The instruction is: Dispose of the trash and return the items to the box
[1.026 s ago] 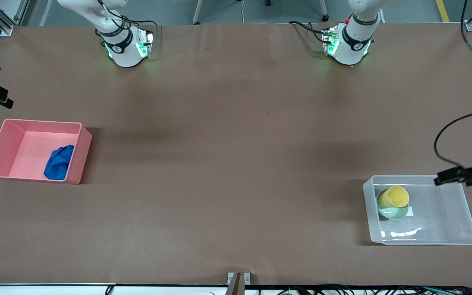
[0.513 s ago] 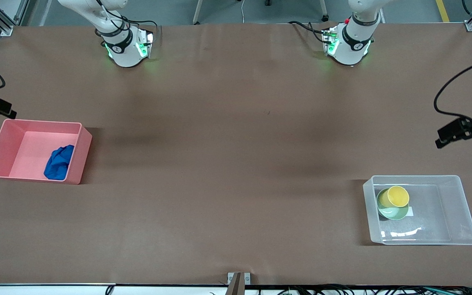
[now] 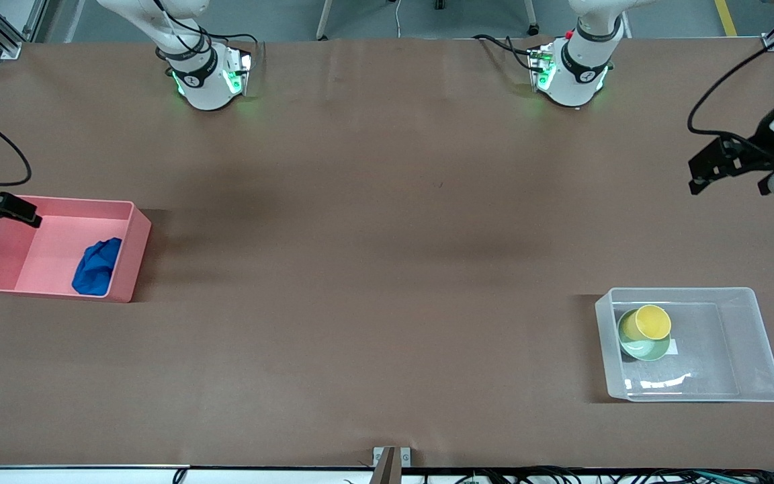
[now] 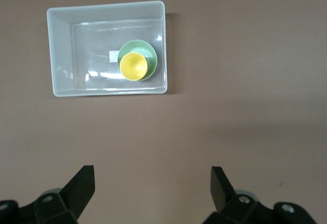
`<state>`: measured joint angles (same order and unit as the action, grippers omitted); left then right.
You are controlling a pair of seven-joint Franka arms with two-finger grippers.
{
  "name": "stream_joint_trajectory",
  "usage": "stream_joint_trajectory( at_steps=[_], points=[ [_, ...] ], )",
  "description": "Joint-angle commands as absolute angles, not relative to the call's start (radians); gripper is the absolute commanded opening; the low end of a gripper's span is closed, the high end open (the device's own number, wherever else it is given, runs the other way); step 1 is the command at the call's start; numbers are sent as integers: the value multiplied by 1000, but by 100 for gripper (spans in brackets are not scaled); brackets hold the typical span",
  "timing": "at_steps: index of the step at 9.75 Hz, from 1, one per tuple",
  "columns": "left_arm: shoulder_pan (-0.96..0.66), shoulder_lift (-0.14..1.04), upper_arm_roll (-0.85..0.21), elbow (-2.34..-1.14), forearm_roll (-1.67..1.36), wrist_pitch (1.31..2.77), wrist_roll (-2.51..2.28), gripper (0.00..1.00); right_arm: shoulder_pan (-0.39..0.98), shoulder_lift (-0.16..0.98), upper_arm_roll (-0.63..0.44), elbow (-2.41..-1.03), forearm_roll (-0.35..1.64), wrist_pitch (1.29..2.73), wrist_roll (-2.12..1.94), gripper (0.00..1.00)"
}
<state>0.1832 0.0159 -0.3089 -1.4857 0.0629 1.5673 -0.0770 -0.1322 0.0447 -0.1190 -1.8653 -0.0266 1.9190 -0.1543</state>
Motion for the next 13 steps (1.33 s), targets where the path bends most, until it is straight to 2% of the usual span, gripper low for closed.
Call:
stream_joint_trajectory(
  at_steps=[1,3,6,8,13],
  points=[
    [106,-84,-226,-1655,26,1585,-77,100,-126,20,-104,-1831,-35,1867,-161,100],
    [77,-104,-206,-1677,23,1582,-68,100,-120,18,-103,-1667,-35,1681,-160,100],
    [75,-95,-187,-1657,34,1575,-64,100,-66,18,-100,-1499,-32,1554,-150,100],
    [75,-97,-187,-1658,34,1572,-66,100,-32,14,-100,-1486,-32,1507,-146,100],
    [75,-98,-189,-1657,-6,1557,-75,100,-35,6,-101,-1497,-32,1494,-144,100]
  ],
)
